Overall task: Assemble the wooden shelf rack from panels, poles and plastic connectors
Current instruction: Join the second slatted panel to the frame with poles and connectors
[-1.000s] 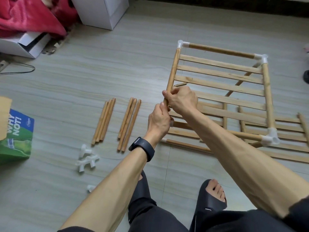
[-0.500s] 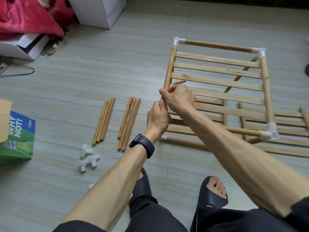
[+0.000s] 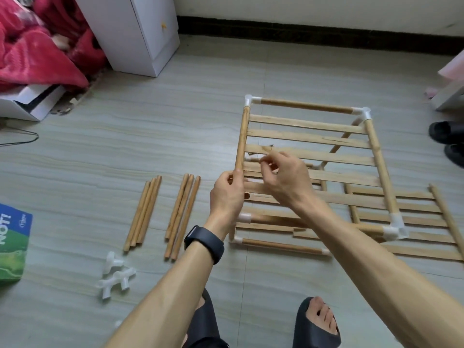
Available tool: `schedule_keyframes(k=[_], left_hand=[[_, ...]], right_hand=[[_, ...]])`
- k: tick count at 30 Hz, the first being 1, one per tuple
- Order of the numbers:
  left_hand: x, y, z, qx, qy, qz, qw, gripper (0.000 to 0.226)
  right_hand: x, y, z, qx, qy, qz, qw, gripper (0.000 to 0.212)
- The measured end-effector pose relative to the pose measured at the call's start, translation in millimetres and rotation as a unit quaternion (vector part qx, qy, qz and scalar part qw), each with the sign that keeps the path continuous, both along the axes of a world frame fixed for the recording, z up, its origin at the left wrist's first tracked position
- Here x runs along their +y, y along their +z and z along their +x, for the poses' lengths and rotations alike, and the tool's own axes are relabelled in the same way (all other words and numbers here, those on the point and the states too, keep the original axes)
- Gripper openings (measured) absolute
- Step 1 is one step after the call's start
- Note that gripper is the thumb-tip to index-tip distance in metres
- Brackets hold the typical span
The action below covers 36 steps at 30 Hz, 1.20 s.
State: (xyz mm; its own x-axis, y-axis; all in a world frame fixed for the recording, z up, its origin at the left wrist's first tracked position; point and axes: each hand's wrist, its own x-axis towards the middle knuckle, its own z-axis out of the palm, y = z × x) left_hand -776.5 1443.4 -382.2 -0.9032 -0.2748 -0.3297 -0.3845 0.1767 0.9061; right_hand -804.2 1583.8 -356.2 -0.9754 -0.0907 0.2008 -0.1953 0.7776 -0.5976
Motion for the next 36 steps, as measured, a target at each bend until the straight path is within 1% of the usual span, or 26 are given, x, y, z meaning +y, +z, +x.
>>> schedule_keyframes(k=[1,3,6,8,10,12,14,15,16,17,19,20,22,24,28,30,32,34,36], left_hand=[[3,-2,4,0.01,0.006,-0.029,1.0,0.038],[7,-5,13,0.026,0.02,-0.057,0.998,0.038],[12,-5,22,0.052,0.044,-0.064,0.996,0.042],[15,-1,23,0.063,0.075,-0.046,0.994,0.049],[16,0,25,0.082,0.112,-0.013,0.99,0.052],[17,-1,28,0.104,0.145,0.037,0.983,0.05],[21,-4,29,0.121,0.194,0.085,0.97,0.048],[21,-4,27,0.123,0.221,0.092,0.963,0.047],[21,-3,25,0.121,0.243,0.091,0.958,0.046],[20,-4,23,0.117,0.264,0.089,0.953,0.045],[18,-7,20,0.116,0.296,0.088,0.944,0.041],[16,-8,19,0.118,0.309,0.089,0.94,0.038],[13,-8,17,0.124,0.33,0.088,0.932,0.032],[12,-8,13,0.134,0.341,0.086,0.926,0.029],[18,-11,15,0.152,0.309,0.066,0.937,0.025],[19,-11,15,0.151,0.299,0.066,0.94,0.025],[19,-11,13,0.151,0.284,0.05,0.945,0.026],[18,-11,10,0.165,0.242,-0.005,0.956,0.026],[10,-10,3,0.203,0.158,-0.117,0.959,0.025]], right_hand=[[9,4,-13,0.003,-0.023,0.012,1.0,0.024],[24,11,-47,-0.021,-0.055,0.055,0.997,0.036],[25,12,-95,-0.069,-0.05,0.132,0.988,0.057],[10,8,-120,-0.076,-0.036,0.175,0.981,0.07],[-14,4,-142,-0.084,-0.019,0.183,0.979,0.083],[-37,-1,-162,-0.108,0.0,0.196,0.975,0.097],[-51,-3,-180,-0.125,0.012,0.233,0.964,0.105],[-55,-3,-188,-0.132,0.009,0.242,0.961,0.104],[-58,-2,-193,-0.136,0.001,0.246,0.96,0.099],[-61,-1,-195,-0.133,-0.011,0.252,0.958,0.088],[-63,0,-191,-0.118,-0.026,0.267,0.956,0.058],[-65,-1,-188,-0.118,-0.028,0.273,0.954,0.047],[-62,0,-181,-0.118,-0.034,0.274,0.954,0.039],[-57,2,-178,-0.117,-0.047,0.263,0.957,0.038],[-56,2,-176,-0.104,-0.045,0.251,0.961,0.038],[-62,2,-175,-0.094,-0.023,0.246,0.964,0.039],[-61,1,-176,-0.106,0.01,0.249,0.963,0.047],[-49,4,-178,-0.129,0.039,0.255,0.957,0.061],[-27,10,-176,-0.139,0.042,0.221,0.964,0.071]])
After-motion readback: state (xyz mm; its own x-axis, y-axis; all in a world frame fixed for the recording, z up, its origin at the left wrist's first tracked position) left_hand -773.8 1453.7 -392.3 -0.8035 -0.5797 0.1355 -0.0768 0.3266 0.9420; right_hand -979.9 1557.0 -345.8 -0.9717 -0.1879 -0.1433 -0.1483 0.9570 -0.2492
